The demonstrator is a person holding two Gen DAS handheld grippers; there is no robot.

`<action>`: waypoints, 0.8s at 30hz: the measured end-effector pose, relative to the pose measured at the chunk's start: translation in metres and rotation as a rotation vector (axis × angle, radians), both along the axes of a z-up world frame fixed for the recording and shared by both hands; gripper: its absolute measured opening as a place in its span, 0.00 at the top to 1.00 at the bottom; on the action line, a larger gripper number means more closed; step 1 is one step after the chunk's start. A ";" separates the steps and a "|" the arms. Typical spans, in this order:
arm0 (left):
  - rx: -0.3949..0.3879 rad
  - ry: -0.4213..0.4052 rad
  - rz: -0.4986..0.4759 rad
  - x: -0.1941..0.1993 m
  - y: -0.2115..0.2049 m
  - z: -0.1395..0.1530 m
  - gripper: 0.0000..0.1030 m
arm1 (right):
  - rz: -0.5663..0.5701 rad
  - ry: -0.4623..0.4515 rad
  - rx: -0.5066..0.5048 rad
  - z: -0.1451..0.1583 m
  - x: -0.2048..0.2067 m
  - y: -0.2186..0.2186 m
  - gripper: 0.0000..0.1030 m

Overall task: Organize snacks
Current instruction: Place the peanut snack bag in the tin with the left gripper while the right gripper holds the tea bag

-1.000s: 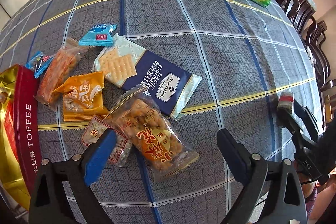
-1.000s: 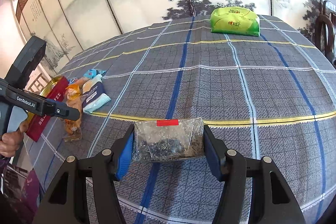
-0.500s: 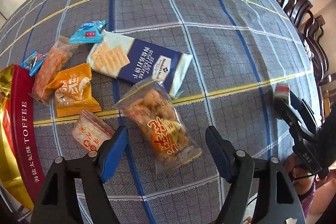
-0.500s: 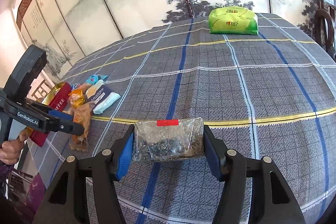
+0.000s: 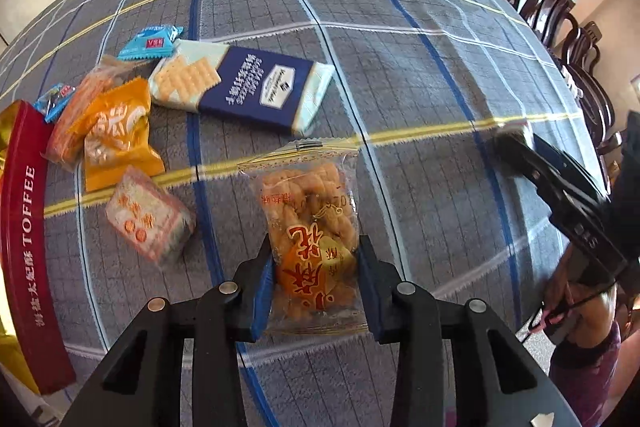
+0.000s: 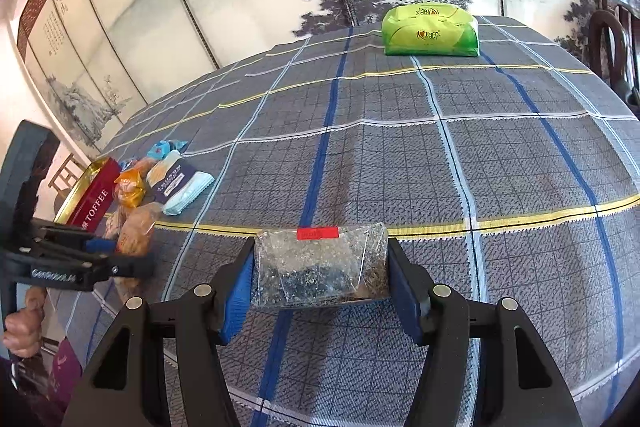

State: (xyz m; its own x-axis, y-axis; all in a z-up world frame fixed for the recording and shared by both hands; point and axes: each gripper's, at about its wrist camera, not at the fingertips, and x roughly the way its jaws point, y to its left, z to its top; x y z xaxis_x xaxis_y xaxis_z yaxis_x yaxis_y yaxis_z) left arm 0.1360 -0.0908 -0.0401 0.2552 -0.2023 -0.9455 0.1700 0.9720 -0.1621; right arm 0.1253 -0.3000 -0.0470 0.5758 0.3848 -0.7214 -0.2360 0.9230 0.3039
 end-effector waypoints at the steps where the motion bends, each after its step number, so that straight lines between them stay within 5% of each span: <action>1: -0.008 -0.011 -0.012 -0.010 0.001 0.002 0.67 | 0.000 0.003 -0.012 0.000 0.001 0.002 0.40; 11: -0.062 -0.124 -0.020 -0.076 0.039 0.036 0.67 | -0.007 0.009 -0.099 -0.003 0.002 0.010 0.40; 24: -0.047 -0.284 0.160 -0.101 0.141 0.083 0.67 | -0.012 0.006 -0.185 -0.003 0.003 0.021 0.40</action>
